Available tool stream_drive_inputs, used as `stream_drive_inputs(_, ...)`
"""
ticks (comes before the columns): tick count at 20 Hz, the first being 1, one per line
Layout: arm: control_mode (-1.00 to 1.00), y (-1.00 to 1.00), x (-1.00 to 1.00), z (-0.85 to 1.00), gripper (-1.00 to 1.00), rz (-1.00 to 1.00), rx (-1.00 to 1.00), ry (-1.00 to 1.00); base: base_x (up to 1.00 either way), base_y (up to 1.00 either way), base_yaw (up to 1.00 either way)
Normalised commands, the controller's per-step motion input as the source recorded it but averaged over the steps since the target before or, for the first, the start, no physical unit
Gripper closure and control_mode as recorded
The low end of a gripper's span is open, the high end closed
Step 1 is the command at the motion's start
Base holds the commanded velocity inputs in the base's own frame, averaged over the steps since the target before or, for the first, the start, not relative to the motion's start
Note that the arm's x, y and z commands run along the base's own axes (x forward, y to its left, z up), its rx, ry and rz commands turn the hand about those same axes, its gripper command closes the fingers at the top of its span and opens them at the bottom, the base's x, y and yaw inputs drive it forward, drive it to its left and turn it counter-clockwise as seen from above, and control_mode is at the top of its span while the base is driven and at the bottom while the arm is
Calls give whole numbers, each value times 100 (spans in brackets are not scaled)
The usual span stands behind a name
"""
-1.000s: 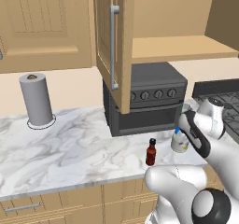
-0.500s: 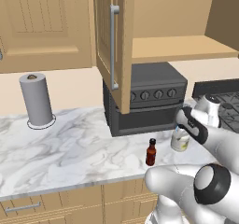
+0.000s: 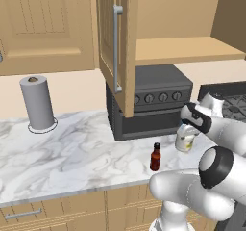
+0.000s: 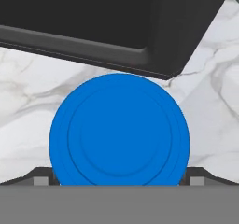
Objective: Pick the mayonnaise and condiment bottle from the counter and place them in the cabinet.
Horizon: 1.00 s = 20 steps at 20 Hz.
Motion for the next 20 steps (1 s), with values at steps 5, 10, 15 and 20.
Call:
stream_drive_inputs(5,-100,0,-24,11,100,0,0,-11,0,0,0)
stream_drive_inputs(10,-100,12,-72,53,100,1,-4,-29,0,0,0)
stream_drive_inputs(15,-100,34,-75,54,100,4,-16,-31,0,0,0)
stream_drive_inputs(20,-100,41,-55,50,100,2,-16,-23,0,0,0)
